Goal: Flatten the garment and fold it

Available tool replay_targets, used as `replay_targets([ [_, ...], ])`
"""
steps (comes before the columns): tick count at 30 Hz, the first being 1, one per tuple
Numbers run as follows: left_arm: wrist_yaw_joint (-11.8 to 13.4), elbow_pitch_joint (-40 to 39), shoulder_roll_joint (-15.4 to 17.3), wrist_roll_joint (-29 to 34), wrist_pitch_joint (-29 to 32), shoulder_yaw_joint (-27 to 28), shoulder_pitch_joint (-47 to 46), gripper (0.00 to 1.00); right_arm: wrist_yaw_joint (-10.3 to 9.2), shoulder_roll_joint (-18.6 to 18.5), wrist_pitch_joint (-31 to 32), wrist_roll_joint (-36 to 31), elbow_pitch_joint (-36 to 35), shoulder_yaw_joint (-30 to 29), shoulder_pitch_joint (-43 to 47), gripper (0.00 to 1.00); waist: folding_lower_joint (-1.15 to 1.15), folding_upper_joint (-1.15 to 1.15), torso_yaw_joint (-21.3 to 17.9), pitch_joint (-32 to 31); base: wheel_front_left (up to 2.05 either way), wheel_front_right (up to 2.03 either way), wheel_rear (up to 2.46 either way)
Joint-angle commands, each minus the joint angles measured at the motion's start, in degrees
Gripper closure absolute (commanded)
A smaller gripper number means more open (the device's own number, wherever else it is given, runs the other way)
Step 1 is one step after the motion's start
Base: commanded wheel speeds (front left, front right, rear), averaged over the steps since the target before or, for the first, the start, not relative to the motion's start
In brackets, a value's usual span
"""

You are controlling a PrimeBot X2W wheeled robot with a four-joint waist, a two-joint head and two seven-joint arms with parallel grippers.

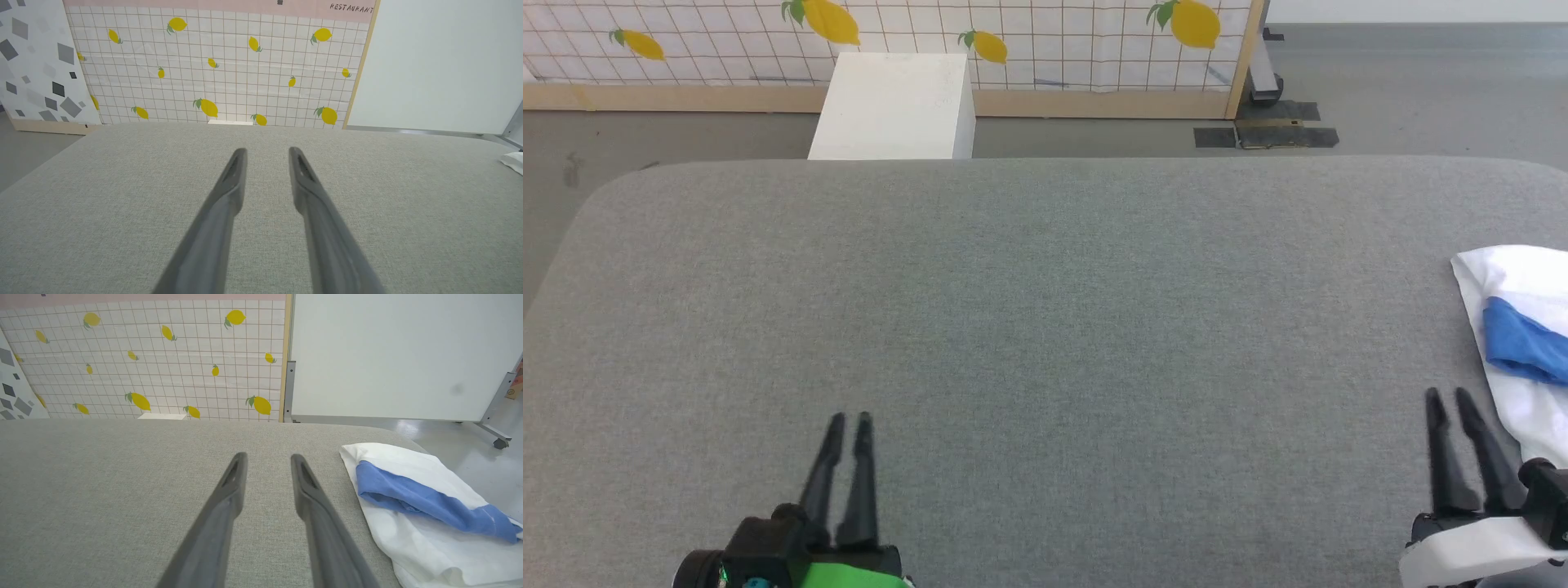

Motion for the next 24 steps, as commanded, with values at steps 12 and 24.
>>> replay_targets([
  [12,-0.19,0.56,-0.15,0.79,1.32,0.62,-0.87,1.0,-0.01,0.01,0.77,-0.23,0.24,0.92,-0.63,1.0,0.01,0.0,-0.12,-0.34,0.0,0.0,0.0],
  [24,-0.38,1.14,-0.31,1.6,2.71,1.28,-1.78,1.0,-0.02,0.01,1.51,-0.48,0.49,1.9,-1.3,1.0,0.01,0.0,-0.24,-0.68,0.0,0.0,0.0],
])
